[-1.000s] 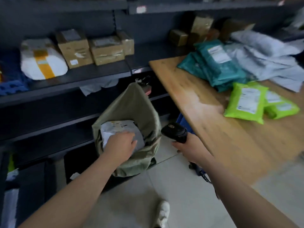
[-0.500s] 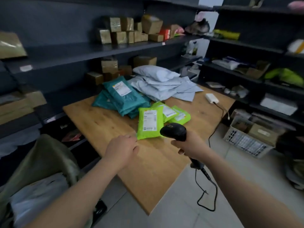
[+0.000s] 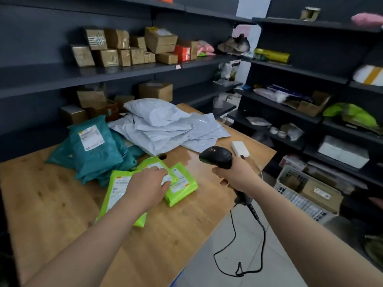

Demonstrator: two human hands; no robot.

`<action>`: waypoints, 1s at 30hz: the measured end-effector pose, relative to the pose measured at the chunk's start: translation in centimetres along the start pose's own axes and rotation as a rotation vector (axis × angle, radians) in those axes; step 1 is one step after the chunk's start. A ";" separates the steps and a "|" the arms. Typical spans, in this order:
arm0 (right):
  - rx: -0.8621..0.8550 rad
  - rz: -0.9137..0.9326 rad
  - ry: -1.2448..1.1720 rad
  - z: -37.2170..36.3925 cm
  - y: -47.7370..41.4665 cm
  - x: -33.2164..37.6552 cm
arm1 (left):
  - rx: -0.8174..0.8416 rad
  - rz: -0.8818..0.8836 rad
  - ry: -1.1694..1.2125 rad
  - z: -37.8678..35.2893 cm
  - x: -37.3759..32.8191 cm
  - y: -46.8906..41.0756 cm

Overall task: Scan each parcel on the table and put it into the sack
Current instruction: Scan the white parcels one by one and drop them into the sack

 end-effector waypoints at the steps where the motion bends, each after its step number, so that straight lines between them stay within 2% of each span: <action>1: -0.007 -0.008 0.000 0.9 -1.7 -0.3 | -0.001 0.000 0.005 -0.3 -0.4 -1.8; 10: -0.041 -0.059 -0.004 8.5 -18.4 -1.7 | 0.058 0.024 0.041 -3.8 -3.3 -20.0; 18: -0.019 -0.081 -0.102 11.5 -31.2 -4.1 | 0.103 0.067 0.135 -10.9 -5.0 -30.8; 23: 0.041 -0.076 -0.140 10.7 -38.8 -6.8 | 0.174 0.070 0.057 -16.1 -6.2 -36.0; 30: 0.242 -0.110 -0.171 9.0 -46.6 -11.0 | 0.296 0.246 0.007 -23.7 -5.7 -39.3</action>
Point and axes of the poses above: each hand's wrist, its own y-axis away from the middle knuckle, its own z-axis out of the back of the hand, x = y × z, the point moved 8 cm from there along -y, towards the middle knuckle
